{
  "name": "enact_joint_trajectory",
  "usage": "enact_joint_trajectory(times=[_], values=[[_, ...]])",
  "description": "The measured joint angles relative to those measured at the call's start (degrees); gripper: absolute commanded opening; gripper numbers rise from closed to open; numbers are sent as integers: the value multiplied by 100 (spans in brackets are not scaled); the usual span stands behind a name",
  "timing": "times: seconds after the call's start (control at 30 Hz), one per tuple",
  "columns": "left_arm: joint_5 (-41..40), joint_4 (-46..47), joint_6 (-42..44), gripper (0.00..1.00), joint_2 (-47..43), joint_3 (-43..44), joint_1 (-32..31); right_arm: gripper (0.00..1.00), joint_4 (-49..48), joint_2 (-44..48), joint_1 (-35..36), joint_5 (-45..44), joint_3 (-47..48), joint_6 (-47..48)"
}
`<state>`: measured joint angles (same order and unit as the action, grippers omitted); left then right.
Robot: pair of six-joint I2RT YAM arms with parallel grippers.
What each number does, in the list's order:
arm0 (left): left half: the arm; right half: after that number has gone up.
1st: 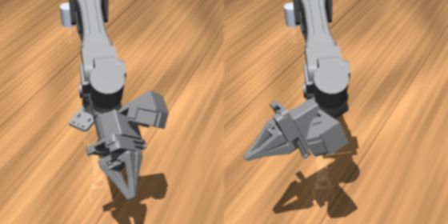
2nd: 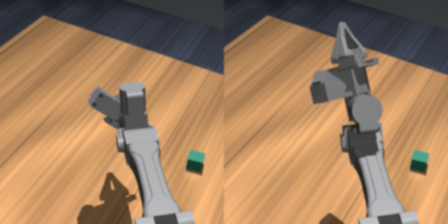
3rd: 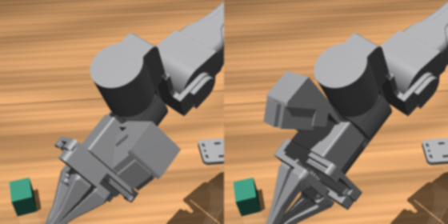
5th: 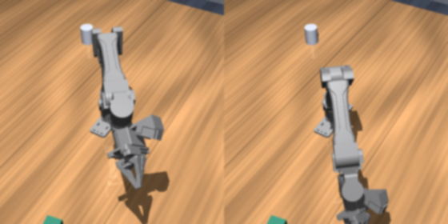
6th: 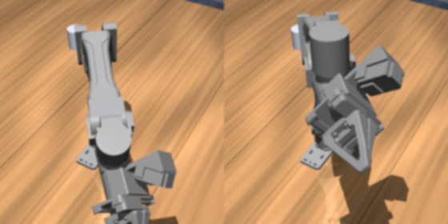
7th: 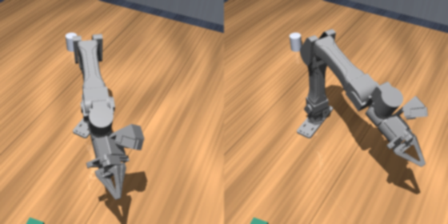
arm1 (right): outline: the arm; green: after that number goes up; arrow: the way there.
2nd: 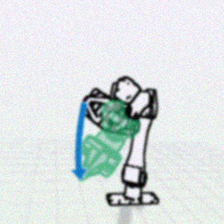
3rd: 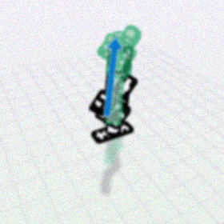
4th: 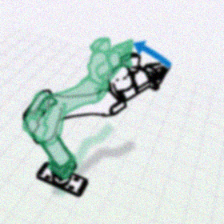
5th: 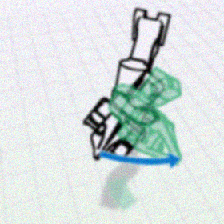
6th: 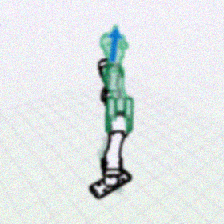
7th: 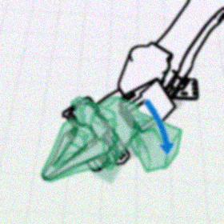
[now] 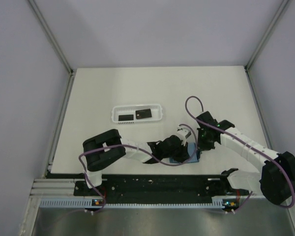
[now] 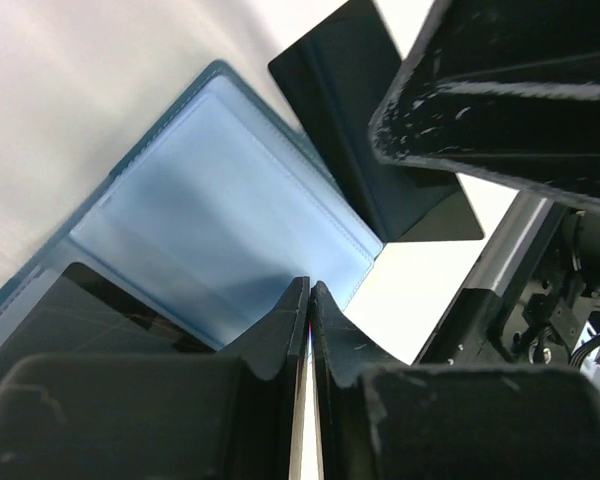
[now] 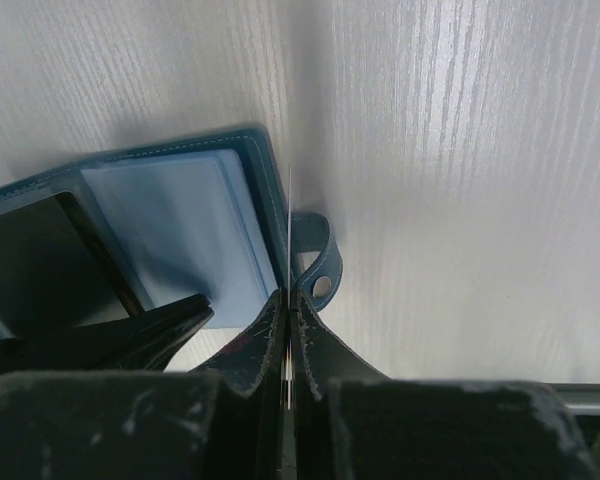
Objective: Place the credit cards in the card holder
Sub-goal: Insert the credit card into the card holder.
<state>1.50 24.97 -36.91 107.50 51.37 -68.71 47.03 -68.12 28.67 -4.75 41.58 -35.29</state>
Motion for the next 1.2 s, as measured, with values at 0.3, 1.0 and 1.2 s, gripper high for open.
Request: enact_joint_trajectory(times=[0.3, 1.0, 1.2], values=[[-68, -50, -339, 6, -13, -136, 48, 0, -39, 0, -9, 11, -37, -39], [-494, -181, -693, 5, -540, -763, 92, 0, -101, 479, -72, -11, -76, -35], [-472, -407, -573, 5, -592, -645, 92, 0, -229, 782, -72, 177, -79, 28]])
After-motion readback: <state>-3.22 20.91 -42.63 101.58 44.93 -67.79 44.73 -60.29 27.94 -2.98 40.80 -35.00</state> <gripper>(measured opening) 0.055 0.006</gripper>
